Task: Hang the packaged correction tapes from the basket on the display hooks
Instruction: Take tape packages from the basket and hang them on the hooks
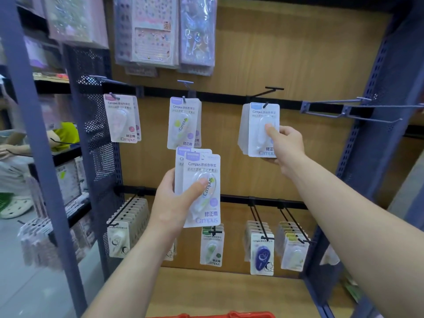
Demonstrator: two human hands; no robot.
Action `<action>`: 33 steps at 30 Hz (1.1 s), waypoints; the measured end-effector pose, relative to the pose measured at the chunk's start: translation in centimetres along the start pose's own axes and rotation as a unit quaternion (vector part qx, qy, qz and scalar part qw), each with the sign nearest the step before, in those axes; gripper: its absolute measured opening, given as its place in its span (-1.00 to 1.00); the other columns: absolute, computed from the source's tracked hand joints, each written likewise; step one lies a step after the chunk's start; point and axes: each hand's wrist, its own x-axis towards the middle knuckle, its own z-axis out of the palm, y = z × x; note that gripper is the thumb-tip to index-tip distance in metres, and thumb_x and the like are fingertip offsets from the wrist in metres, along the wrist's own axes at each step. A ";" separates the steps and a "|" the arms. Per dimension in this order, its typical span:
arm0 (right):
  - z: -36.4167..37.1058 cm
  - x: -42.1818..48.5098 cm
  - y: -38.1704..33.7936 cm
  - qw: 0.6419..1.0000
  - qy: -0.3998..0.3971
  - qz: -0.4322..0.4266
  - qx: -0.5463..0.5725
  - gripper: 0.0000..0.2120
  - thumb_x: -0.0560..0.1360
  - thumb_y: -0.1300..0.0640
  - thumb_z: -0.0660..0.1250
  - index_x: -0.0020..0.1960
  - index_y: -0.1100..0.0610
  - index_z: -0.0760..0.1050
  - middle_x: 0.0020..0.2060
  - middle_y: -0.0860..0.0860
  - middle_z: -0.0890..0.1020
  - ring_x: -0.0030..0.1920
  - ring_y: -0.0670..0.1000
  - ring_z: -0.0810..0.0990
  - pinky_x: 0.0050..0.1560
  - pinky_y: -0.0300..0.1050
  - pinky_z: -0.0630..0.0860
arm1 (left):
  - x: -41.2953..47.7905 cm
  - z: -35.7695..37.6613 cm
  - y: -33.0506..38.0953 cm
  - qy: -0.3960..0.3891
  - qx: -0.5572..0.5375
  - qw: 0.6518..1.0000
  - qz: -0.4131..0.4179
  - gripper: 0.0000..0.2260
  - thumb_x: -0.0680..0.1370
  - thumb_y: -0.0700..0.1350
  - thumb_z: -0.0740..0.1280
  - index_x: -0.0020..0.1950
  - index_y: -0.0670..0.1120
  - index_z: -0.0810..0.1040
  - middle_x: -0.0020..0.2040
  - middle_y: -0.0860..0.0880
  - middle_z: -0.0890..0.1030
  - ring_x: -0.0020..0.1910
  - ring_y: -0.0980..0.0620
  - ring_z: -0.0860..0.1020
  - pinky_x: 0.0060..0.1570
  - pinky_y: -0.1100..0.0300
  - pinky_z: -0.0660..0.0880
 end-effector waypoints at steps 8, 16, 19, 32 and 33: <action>1.9 -8.7 5.4 0.993 -0.077 -0.017 -0.082 -0.83 0.58 0.01 0.39 0.14 0.02 0.53 0.08 -0.05 0.62 0.11 0.03 0.64 0.13 0.06 0.60 | 0.0 -1.3 -0.7 0.023 0.006 1.000 -0.019 -0.66 0.52 -0.06 0.50 0.27 0.01 0.56 0.09 0.06 0.72 0.04 0.04 0.71 0.02 0.03 0.64; 6.2 -16.1 6.8 0.966 -0.256 -0.032 0.002 -0.75 0.49 0.05 0.53 0.10 0.00 0.54 0.02 -0.07 0.72 0.05 -0.03 0.71 0.08 -0.04 0.63 | -0.4 -2.2 -1.0 0.043 -0.010 0.999 -0.019 -0.71 0.56 -0.09 0.45 0.26 -0.07 0.55 0.10 -0.04 0.72 0.06 -0.06 0.71 0.03 0.01 0.66; 7.0 -15.9 6.2 0.964 -0.265 -0.006 0.025 -0.75 0.54 0.07 0.48 0.13 0.07 0.49 -0.04 -0.02 0.75 -0.03 -0.01 0.74 0.04 -0.01 0.63 | -0.3 -3.1 -0.6 0.036 -0.006 0.999 -0.004 -0.81 0.61 -0.09 0.38 0.21 -0.04 0.59 0.08 -0.04 0.74 0.05 -0.06 0.72 -0.06 0.04 0.66; 11.1 -10.7 2.7 0.981 -0.181 -0.045 0.046 -0.78 0.58 0.04 0.43 0.13 0.03 0.44 -0.09 -0.03 0.76 -0.11 0.01 0.76 -0.13 0.02 0.68 | 0.4 -8.6 -0.3 0.111 0.004 0.994 -0.003 -0.72 0.60 -0.15 0.41 0.30 0.00 0.53 0.13 0.00 0.71 0.05 0.00 0.71 -0.03 -0.04 0.66; 11.6 -9.7 2.0 0.982 -0.177 -0.057 0.041 -0.78 0.58 0.04 0.43 0.13 0.02 0.43 -0.10 -0.05 0.75 -0.14 -0.01 0.76 -0.16 0.04 0.68 | 0.4 -9.0 -0.3 0.112 0.005 0.994 0.000 -0.70 0.59 -0.15 0.43 0.30 0.00 0.53 0.12 0.01 0.72 0.04 0.00 0.71 -0.02 -0.05 0.66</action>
